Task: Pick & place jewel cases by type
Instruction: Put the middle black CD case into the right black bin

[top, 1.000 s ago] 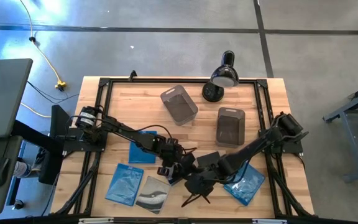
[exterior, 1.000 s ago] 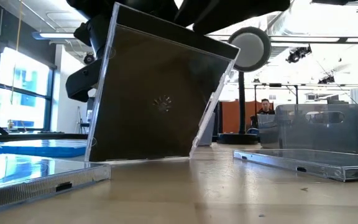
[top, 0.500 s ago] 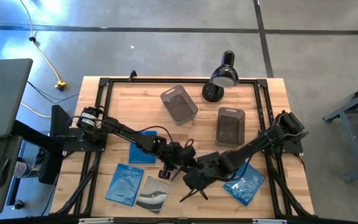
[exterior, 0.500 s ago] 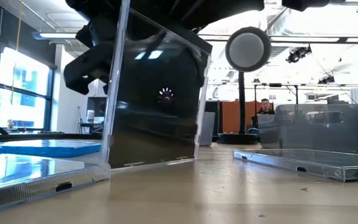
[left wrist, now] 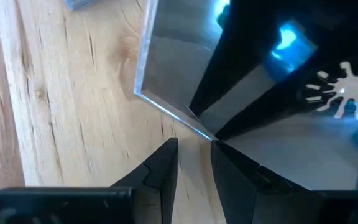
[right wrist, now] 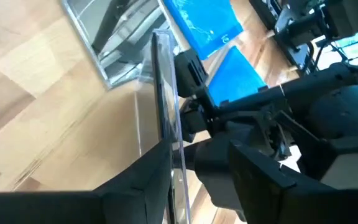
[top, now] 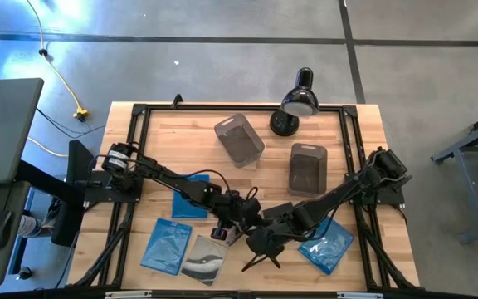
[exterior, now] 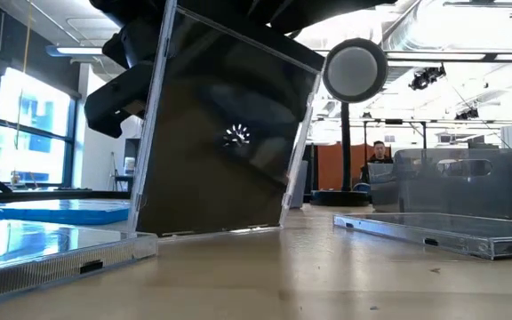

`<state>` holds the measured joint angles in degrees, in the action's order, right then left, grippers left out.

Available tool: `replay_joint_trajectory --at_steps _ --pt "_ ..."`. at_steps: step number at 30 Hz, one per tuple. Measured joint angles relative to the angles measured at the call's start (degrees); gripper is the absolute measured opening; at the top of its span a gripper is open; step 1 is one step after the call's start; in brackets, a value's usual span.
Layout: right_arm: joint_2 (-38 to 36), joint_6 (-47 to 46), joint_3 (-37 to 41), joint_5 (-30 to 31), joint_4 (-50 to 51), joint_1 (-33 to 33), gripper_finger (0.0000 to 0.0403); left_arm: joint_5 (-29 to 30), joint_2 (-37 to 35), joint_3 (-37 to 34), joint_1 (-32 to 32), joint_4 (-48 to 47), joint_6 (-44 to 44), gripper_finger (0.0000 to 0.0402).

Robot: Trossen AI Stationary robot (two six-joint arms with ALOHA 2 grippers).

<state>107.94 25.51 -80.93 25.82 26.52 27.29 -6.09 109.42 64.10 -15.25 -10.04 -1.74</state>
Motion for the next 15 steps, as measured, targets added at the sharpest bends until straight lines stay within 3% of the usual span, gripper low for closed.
replay_joint_trajectory --at_steps 15 --pt "0.2 4.3 0.1 -1.1 -1.9 0.1 0.0155 -2.5 -0.1 -0.1 0.2 1.2 0.0 0.0097"
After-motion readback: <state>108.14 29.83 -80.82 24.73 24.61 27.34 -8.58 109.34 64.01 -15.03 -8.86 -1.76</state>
